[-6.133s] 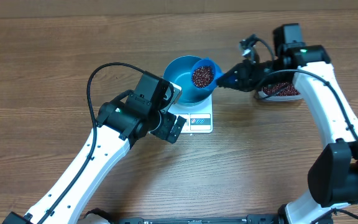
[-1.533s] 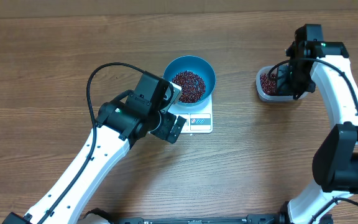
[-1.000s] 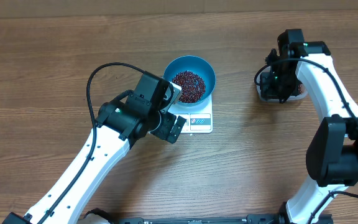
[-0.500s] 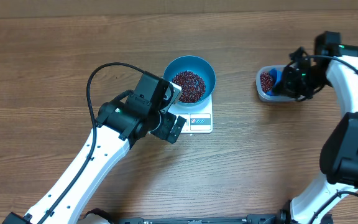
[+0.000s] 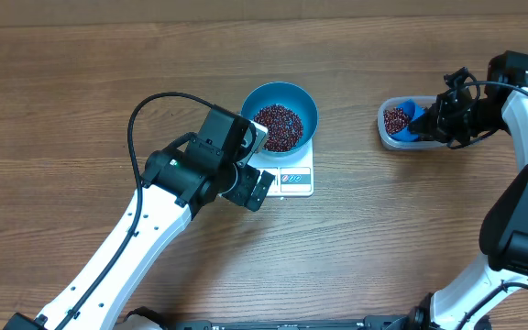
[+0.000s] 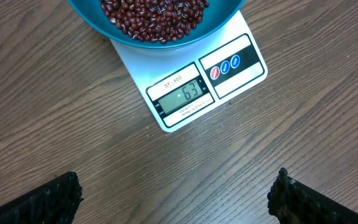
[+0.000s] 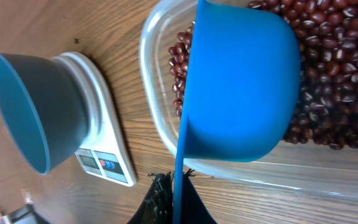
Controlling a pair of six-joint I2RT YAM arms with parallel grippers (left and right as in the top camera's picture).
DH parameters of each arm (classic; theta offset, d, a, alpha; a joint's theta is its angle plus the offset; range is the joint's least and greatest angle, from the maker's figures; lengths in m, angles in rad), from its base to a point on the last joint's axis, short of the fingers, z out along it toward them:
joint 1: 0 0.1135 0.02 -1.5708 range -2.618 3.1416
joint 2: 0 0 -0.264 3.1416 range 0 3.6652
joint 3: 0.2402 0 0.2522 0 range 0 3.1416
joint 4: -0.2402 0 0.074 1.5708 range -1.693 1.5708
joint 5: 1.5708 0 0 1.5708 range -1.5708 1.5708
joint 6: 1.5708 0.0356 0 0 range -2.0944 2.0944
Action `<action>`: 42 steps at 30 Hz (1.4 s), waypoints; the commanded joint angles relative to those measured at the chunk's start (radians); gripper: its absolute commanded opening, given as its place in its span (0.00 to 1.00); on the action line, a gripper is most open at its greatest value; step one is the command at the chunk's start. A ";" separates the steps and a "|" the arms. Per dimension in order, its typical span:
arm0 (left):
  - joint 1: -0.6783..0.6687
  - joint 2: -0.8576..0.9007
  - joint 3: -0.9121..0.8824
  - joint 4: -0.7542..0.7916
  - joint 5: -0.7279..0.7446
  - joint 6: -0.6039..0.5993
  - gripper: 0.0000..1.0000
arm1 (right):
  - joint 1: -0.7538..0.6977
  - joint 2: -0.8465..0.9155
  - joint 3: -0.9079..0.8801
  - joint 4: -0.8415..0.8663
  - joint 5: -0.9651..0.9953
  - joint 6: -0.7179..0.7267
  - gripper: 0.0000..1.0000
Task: Scoop item into bowl and weigh 150g on scale
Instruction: 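Dip the blue scoop into the red beans again and lift it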
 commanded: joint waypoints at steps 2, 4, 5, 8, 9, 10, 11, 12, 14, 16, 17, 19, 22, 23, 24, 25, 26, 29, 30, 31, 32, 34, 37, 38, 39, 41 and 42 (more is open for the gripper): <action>0.007 -0.023 -0.008 0.005 -0.003 0.019 1.00 | -0.050 0.003 -0.005 0.000 -0.095 -0.016 0.04; 0.007 -0.023 -0.008 0.005 -0.003 0.019 1.00 | -0.060 0.003 -0.005 -0.004 -0.095 -0.017 0.04; 0.007 -0.023 -0.008 0.005 -0.003 0.019 0.99 | -0.064 0.003 -0.005 -0.007 -0.096 -0.020 0.04; 0.007 -0.023 -0.008 0.005 -0.003 0.019 1.00 | -0.074 0.003 -0.005 -0.014 -0.096 -0.020 0.04; 0.007 -0.023 -0.008 0.005 -0.003 0.019 1.00 | -0.077 0.003 -0.005 -0.014 -0.100 -0.020 0.04; 0.007 -0.023 -0.008 0.005 -0.003 0.019 1.00 | -0.083 0.003 -0.005 -0.014 -0.107 -0.020 0.04; 0.007 -0.023 -0.008 0.005 -0.003 0.019 1.00 | -0.086 0.003 -0.005 -0.015 -0.111 -0.020 0.04; 0.007 -0.023 -0.008 0.005 -0.003 0.019 1.00 | -0.092 0.003 -0.005 -0.016 -0.118 -0.020 0.04; 0.007 -0.023 -0.008 0.005 -0.003 0.019 1.00 | -0.103 0.003 -0.005 -0.018 -0.126 -0.020 0.04; 0.007 -0.023 -0.008 0.005 -0.003 0.019 1.00 | -0.117 0.003 -0.005 -0.021 -0.146 -0.023 0.04; 0.007 -0.023 -0.008 0.005 -0.003 0.019 1.00 | -0.126 0.003 -0.005 -0.024 -0.160 -0.028 0.04; 0.007 -0.023 -0.008 0.005 -0.003 0.019 1.00 | -0.147 0.003 -0.005 -0.034 -0.205 -0.054 0.04; 0.007 -0.023 -0.008 0.005 -0.003 0.019 1.00 | -0.173 0.003 -0.005 -0.046 -0.254 -0.078 0.04; 0.007 -0.023 -0.008 0.005 -0.003 0.019 0.99 | -0.185 0.003 -0.005 -0.056 -0.278 -0.092 0.04; 0.007 -0.023 -0.008 0.005 -0.003 0.019 0.99 | -0.190 0.003 -0.005 -0.064 -0.291 -0.106 0.04; 0.007 -0.023 -0.008 0.005 -0.003 0.019 1.00 | -0.196 0.003 -0.005 -0.076 -0.310 -0.123 0.04; 0.007 -0.023 -0.008 0.005 -0.003 0.019 1.00 | -0.201 0.003 -0.005 -0.086 -0.330 -0.139 0.04; 0.007 -0.023 -0.008 0.005 -0.003 0.019 1.00 | -0.203 0.003 -0.005 -0.111 -0.394 -0.190 0.04; 0.007 -0.023 -0.008 0.005 -0.003 0.019 1.00 | -0.203 0.003 -0.005 -0.121 -0.420 -0.212 0.04; 0.007 -0.023 -0.008 0.005 -0.003 0.019 1.00 | -0.203 0.003 -0.005 -0.131 -0.441 -0.232 0.04; 0.007 -0.023 -0.008 0.005 -0.003 0.019 1.00 | -0.203 0.003 -0.005 -0.140 -0.457 -0.245 0.04; 0.007 -0.023 -0.008 0.005 -0.003 0.019 1.00 | -0.202 0.003 -0.005 -0.167 -0.481 -0.280 0.04; 0.007 -0.023 -0.008 0.005 -0.003 0.019 1.00 | -0.185 0.003 -0.005 -0.220 -0.517 -0.344 0.04; 0.007 -0.023 -0.008 0.005 -0.003 0.019 0.99 | -0.180 0.003 -0.005 -0.229 -0.525 -0.355 0.04; 0.007 -0.023 -0.008 0.005 -0.003 0.019 1.00 | -0.166 0.003 -0.005 -0.244 -0.541 -0.372 0.04; 0.007 -0.023 -0.008 0.005 -0.003 0.019 1.00 | -0.148 0.003 -0.004 -0.250 -0.547 -0.372 0.04; 0.007 -0.023 -0.008 0.005 -0.003 0.019 1.00 | -0.134 0.002 -0.004 -0.254 -0.552 -0.372 0.04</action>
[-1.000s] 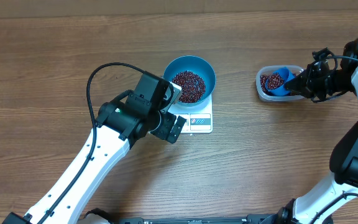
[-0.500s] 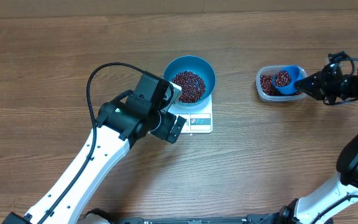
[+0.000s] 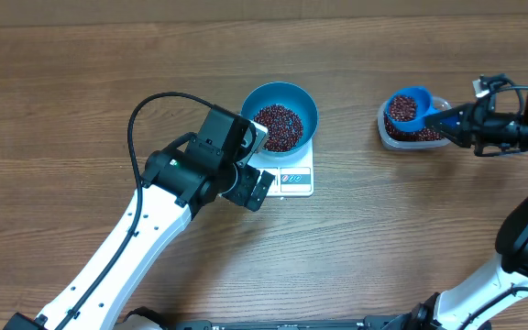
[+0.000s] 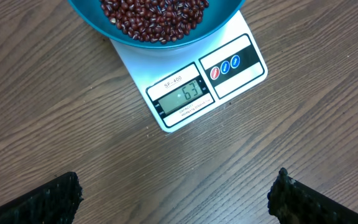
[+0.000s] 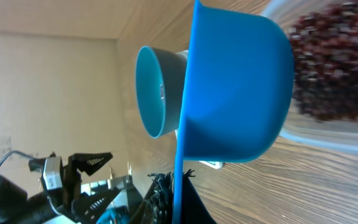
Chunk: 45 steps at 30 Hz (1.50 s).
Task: Scoop item into bowl and weigh 150g on scale
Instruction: 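Dip the blue scoop into the red beans again and lift it, then carry the scoop over the teal bowl and pour the beans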
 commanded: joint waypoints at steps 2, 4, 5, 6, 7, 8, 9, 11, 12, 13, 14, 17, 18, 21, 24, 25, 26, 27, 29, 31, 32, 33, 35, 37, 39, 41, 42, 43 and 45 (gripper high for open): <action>0.007 -0.023 -0.008 0.005 -0.003 0.019 1.00 | 0.065 -0.003 -0.002 -0.009 -0.072 -0.052 0.04; 0.007 -0.023 -0.008 0.005 -0.003 0.019 1.00 | 0.099 -0.014 -0.001 -0.010 -0.072 -0.051 0.04; 0.007 -0.023 -0.008 0.005 -0.003 0.019 0.99 | 0.115 -0.023 -0.001 -0.009 -0.073 -0.047 0.04; 0.007 -0.023 -0.008 0.005 -0.003 0.019 1.00 | 0.127 -0.029 0.000 -0.010 -0.073 -0.047 0.04; 0.007 -0.023 -0.008 0.005 -0.003 0.019 1.00 | 0.145 -0.039 0.004 -0.010 -0.072 -0.040 0.04; 0.007 -0.023 -0.008 0.005 -0.003 0.019 1.00 | 0.161 -0.047 0.009 -0.011 -0.072 -0.040 0.04; 0.007 -0.023 -0.008 0.005 -0.003 0.019 1.00 | 0.182 -0.057 0.017 -0.014 -0.071 -0.035 0.04; 0.007 -0.023 -0.008 0.005 -0.003 0.019 1.00 | 0.220 -0.073 0.034 -0.015 -0.069 -0.016 0.04; 0.007 -0.023 -0.008 0.005 -0.003 0.019 0.99 | 0.243 -0.080 0.045 -0.013 -0.064 -0.009 0.04; 0.007 -0.023 -0.008 0.005 -0.003 0.019 1.00 | 0.264 -0.084 0.054 -0.013 -0.063 -0.005 0.04; 0.007 -0.023 -0.008 0.005 -0.003 0.019 1.00 | 0.287 -0.085 0.064 -0.013 -0.062 0.004 0.04; 0.007 -0.023 -0.008 0.005 -0.003 0.019 1.00 | 0.354 -0.085 0.096 -0.005 -0.023 0.041 0.04; 0.007 -0.023 -0.008 0.005 -0.003 0.019 1.00 | 0.375 -0.085 0.111 0.000 0.001 0.060 0.04; 0.007 -0.023 -0.008 0.005 -0.003 0.019 1.00 | 0.433 -0.086 0.159 0.033 0.086 0.140 0.04; 0.007 -0.023 -0.008 0.005 -0.003 0.019 1.00 | 0.497 -0.086 0.208 0.072 0.192 0.230 0.04; 0.007 -0.023 -0.008 0.005 -0.003 0.019 1.00 | 0.517 -0.086 0.216 0.087 0.223 0.257 0.04; 0.007 -0.023 -0.008 0.005 -0.003 0.019 1.00 | 0.534 -0.086 0.217 0.101 0.248 0.278 0.04; 0.007 -0.023 -0.008 0.005 -0.003 0.019 1.00 | 0.565 -0.086 0.217 0.123 0.289 0.309 0.04; 0.007 -0.023 -0.008 0.005 -0.003 0.019 1.00 | 0.625 -0.085 0.217 0.160 0.374 0.359 0.04; 0.007 -0.023 -0.008 0.005 -0.003 0.019 1.00 | 0.671 -0.085 0.217 0.192 0.448 0.400 0.04; 0.007 -0.023 -0.008 0.005 -0.003 0.019 1.00 | 0.685 -0.086 0.217 0.203 0.475 0.412 0.04; 0.007 -0.023 -0.008 0.005 -0.003 0.019 1.00 | 0.712 -0.086 0.217 0.222 0.529 0.435 0.04; 0.007 -0.023 -0.008 0.005 -0.003 0.019 1.00 | 0.744 -0.085 0.217 0.243 0.589 0.446 0.04; 0.007 -0.023 -0.008 0.005 -0.003 0.019 1.00 | 0.772 -0.086 0.217 0.263 0.646 0.463 0.04; 0.007 -0.023 -0.008 0.005 -0.003 0.019 0.99 | 0.799 -0.086 0.217 0.283 0.690 0.463 0.04; 0.007 -0.023 -0.008 0.005 -0.003 0.019 0.99 | 0.825 -0.086 0.217 0.305 0.739 0.463 0.04; 0.007 -0.023 -0.008 0.005 -0.003 0.019 0.99 | 0.842 -0.086 0.221 0.314 0.774 0.463 0.04; 0.007 -0.023 -0.008 0.005 -0.003 0.019 0.99 | 0.852 -0.086 0.224 0.318 0.798 0.463 0.04; 0.007 -0.023 -0.008 0.005 -0.003 0.019 1.00 | 0.883 -0.086 0.241 0.322 0.888 0.463 0.04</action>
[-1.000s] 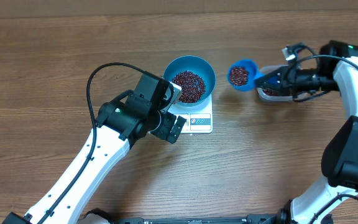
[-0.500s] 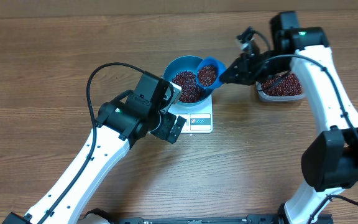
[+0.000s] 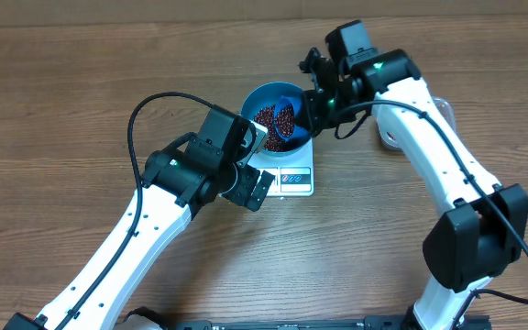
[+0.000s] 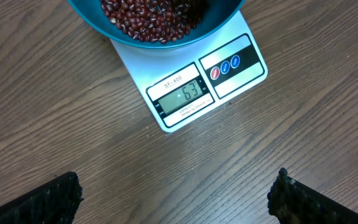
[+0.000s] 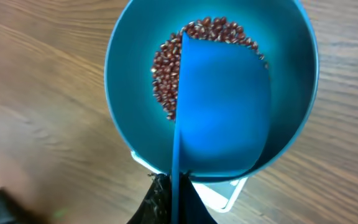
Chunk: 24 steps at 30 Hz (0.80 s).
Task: Scoop item into bowl and weigh 150g on scale
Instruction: 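Carry the scoop over the teal bowl and pour the beans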
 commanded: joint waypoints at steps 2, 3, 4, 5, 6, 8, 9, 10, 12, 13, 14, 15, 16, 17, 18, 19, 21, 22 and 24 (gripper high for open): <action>0.007 -0.023 -0.008 0.005 -0.003 0.019 0.99 | 0.064 -0.042 0.076 0.010 0.219 0.008 0.04; 0.007 -0.023 -0.008 0.005 -0.003 0.019 1.00 | 0.071 -0.042 0.082 0.009 0.239 0.008 0.04; 0.007 -0.023 -0.008 0.005 -0.003 0.019 1.00 | 0.092 -0.042 0.099 0.009 0.299 0.008 0.04; 0.007 -0.023 -0.008 0.005 -0.003 0.019 1.00 | 0.105 -0.042 0.108 0.009 0.327 0.007 0.04; 0.007 -0.023 -0.008 0.005 -0.003 0.019 1.00 | 0.118 -0.042 0.117 0.009 0.358 0.008 0.04; 0.007 -0.023 -0.008 0.005 -0.003 0.019 1.00 | 0.163 -0.042 0.132 0.011 0.469 0.007 0.04; 0.007 -0.023 -0.008 0.005 -0.003 0.019 0.99 | 0.172 -0.042 0.132 0.013 0.498 0.007 0.04; 0.007 -0.023 -0.008 0.005 -0.003 0.019 1.00 | 0.189 -0.042 0.132 0.014 0.544 0.007 0.04; 0.007 -0.023 -0.008 0.005 -0.003 0.019 1.00 | 0.224 -0.042 0.132 0.013 0.626 0.007 0.04; 0.007 -0.023 -0.008 0.005 -0.003 0.019 1.00 | 0.241 -0.042 0.132 0.014 0.666 0.008 0.04; 0.007 -0.023 -0.008 0.005 -0.003 0.019 1.00 | 0.253 -0.042 0.132 0.014 0.695 0.008 0.04; 0.007 -0.023 -0.008 0.005 -0.003 0.019 1.00 | 0.271 -0.042 0.132 0.014 0.736 0.008 0.04; 0.007 -0.023 -0.008 0.005 -0.003 0.019 0.99 | 0.285 -0.042 0.132 0.014 0.765 0.008 0.04; 0.007 -0.023 -0.008 0.005 -0.003 0.019 0.99 | 0.291 -0.042 0.132 0.014 0.779 0.008 0.04; 0.007 -0.023 -0.008 0.005 -0.003 0.019 1.00 | 0.305 -0.042 0.132 0.016 0.815 0.008 0.04; 0.007 -0.023 -0.008 0.005 -0.003 0.019 1.00 | 0.314 -0.042 0.132 0.016 0.843 0.008 0.04; 0.007 -0.023 -0.008 0.005 -0.003 0.019 1.00 | 0.328 -0.042 0.132 0.017 0.888 0.008 0.04; 0.007 -0.023 -0.008 0.005 -0.003 0.019 1.00 | 0.332 -0.042 0.132 0.017 0.902 0.008 0.04; 0.007 -0.023 -0.008 0.005 -0.003 0.019 0.99 | 0.336 -0.042 0.132 0.017 0.916 0.007 0.04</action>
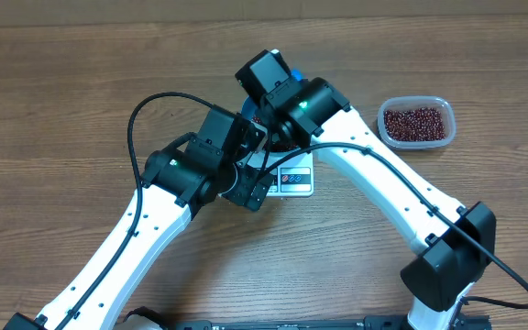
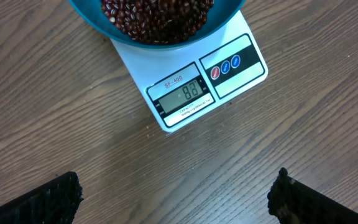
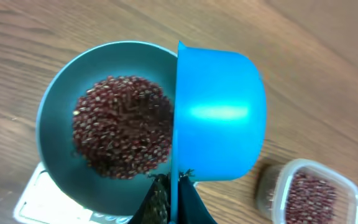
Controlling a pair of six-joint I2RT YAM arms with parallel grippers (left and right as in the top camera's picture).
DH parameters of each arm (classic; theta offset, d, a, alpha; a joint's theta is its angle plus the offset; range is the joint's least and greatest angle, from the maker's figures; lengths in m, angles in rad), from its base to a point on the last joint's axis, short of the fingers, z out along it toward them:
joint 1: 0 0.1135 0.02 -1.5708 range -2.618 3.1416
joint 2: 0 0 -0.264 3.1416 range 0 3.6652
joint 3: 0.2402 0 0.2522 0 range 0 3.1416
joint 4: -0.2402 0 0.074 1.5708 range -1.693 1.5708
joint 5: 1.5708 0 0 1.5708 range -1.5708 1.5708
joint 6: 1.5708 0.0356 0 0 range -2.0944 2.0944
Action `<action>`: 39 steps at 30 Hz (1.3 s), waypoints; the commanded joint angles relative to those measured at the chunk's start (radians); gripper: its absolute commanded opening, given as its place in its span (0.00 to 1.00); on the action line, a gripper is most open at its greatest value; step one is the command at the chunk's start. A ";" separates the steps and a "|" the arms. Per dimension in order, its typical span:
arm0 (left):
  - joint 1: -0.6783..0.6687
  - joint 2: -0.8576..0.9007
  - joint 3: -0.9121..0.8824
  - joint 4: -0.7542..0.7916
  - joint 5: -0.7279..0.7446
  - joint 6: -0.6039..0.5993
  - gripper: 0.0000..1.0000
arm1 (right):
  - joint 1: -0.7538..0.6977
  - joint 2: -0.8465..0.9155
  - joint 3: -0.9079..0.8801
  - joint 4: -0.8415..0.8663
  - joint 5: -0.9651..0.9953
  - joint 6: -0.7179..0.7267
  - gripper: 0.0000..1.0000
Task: Scoop item into bowl and weigh 150g on scale
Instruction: 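Carry the scoop over the teal bowl and pour the beans, then move the empty scoop back to the bean tub with the right gripper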
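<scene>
The teal bowl (image 3: 61, 162) of red beans (image 3: 120, 124) sits on the white scale (image 2: 229, 62), whose display (image 2: 184, 94) reads about 88. My right gripper (image 3: 174, 182) is shut on the handle of the blue scoop (image 3: 219, 115), which is held on its side over the bowl's right rim. In the overhead view the right arm's wrist (image 1: 278, 87) covers most of the bowl. My left gripper (image 2: 176, 202) stands open over bare wood in front of the scale (image 1: 293, 180), holding nothing.
A clear tub of red beans (image 1: 415, 123) stands to the right of the scale and also shows in the right wrist view as the tub (image 3: 316, 193). The left arm (image 1: 154, 220) stretches from the front left corner to the scale's front.
The scoop, then down inside the bowl over the beans, is now raised on its side at the bowl's rim. The bean pile looks larger, and the display went from 63 to about 88.
The right gripper first held the scoop in the bean tub, then lifted it full above the tub. Later the scoop was inside the bowl. Now it is tipped at the rim with the reading risen. The left gripper stayed open and still throughout.
</scene>
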 commanded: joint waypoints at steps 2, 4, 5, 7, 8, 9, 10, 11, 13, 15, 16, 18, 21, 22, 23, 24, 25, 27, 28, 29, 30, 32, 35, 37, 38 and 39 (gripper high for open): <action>0.007 -0.023 -0.008 0.004 -0.003 0.019 1.00 | 0.009 -0.042 0.033 0.008 0.085 0.005 0.04; 0.007 -0.023 -0.008 0.004 -0.003 0.019 1.00 | 0.009 -0.042 0.033 0.008 0.084 0.005 0.04; 0.007 -0.023 -0.008 0.005 -0.003 0.019 1.00 | 0.009 -0.042 0.033 0.008 0.084 0.005 0.04; 0.007 -0.023 -0.008 0.004 -0.003 0.019 1.00 | 0.009 -0.042 0.033 0.008 0.080 0.005 0.04; 0.007 -0.023 -0.008 0.004 -0.003 0.019 0.99 | 0.009 -0.042 0.033 0.008 0.080 0.005 0.04; 0.007 -0.023 -0.008 0.004 -0.003 0.019 1.00 | 0.009 -0.042 0.033 0.009 0.069 0.005 0.04; 0.007 -0.023 -0.008 0.004 -0.003 0.019 1.00 | 0.009 -0.042 0.033 0.010 0.053 0.005 0.04; 0.007 -0.023 -0.008 0.004 -0.003 0.019 1.00 | 0.005 -0.042 0.033 0.013 0.034 0.006 0.04; 0.007 -0.023 -0.008 0.005 -0.003 0.019 1.00 | -0.017 -0.042 0.033 0.019 -0.039 0.010 0.04; 0.007 -0.023 -0.008 0.004 -0.003 0.019 1.00 | -0.061 -0.048 0.033 0.022 -0.116 0.031 0.04; 0.007 -0.023 -0.008 0.004 -0.003 0.019 1.00 | -0.080 -0.053 0.033 0.023 -0.153 0.031 0.04; 0.007 -0.023 -0.008 0.004 -0.003 0.019 1.00 | -0.136 -0.075 0.033 0.027 -0.255 0.030 0.04; 0.007 -0.023 -0.008 0.004 -0.003 0.019 1.00 | -0.238 -0.126 0.033 0.031 -0.390 0.030 0.04; 0.007 -0.023 -0.008 0.005 -0.003 0.019 1.00 | -0.288 -0.154 0.033 0.029 -0.435 0.030 0.04; 0.007 -0.023 -0.008 0.004 -0.003 0.019 1.00 | -0.314 -0.169 0.033 0.026 -0.457 0.030 0.04; 0.007 -0.023 -0.008 0.004 -0.003 0.019 1.00 | -0.351 -0.189 0.033 0.017 -0.484 0.030 0.04; 0.007 -0.023 -0.008 0.004 -0.003 0.019 1.00 | -0.400 -0.212 0.033 0.005 -0.513 0.030 0.04; 0.007 -0.023 -0.008 0.005 -0.003 0.019 1.00 | -0.505 -0.247 0.033 -0.034 -0.546 0.029 0.04; 0.007 -0.023 -0.008 0.004 -0.003 0.019 1.00 | -0.559 -0.257 0.033 -0.057 -0.548 0.028 0.04; 0.007 -0.023 -0.008 0.004 -0.003 0.019 1.00 | -0.600 -0.261 0.033 -0.078 -0.548 0.026 0.04; 0.007 -0.023 -0.008 0.004 -0.003 0.019 1.00 | -0.637 -0.261 0.033 -0.097 -0.548 0.026 0.04; 0.007 -0.023 -0.008 0.004 -0.003 0.019 0.99 | -0.714 -0.260 0.026 -0.131 -0.547 0.018 0.04; 0.007 -0.023 -0.008 0.005 -0.003 0.019 0.99 | -0.808 -0.257 -0.006 -0.143 -0.543 -0.009 0.04; 0.007 -0.023 -0.008 0.004 -0.003 0.019 1.00 | -0.834 -0.248 -0.022 -0.143 -0.531 -0.012 0.04; 0.007 -0.023 -0.008 0.005 -0.003 0.019 1.00 | -0.838 -0.240 -0.035 -0.143 -0.519 -0.011 0.04; 0.007 -0.023 -0.008 0.005 -0.003 0.019 0.99 | -0.838 -0.228 -0.056 -0.144 -0.498 -0.011 0.04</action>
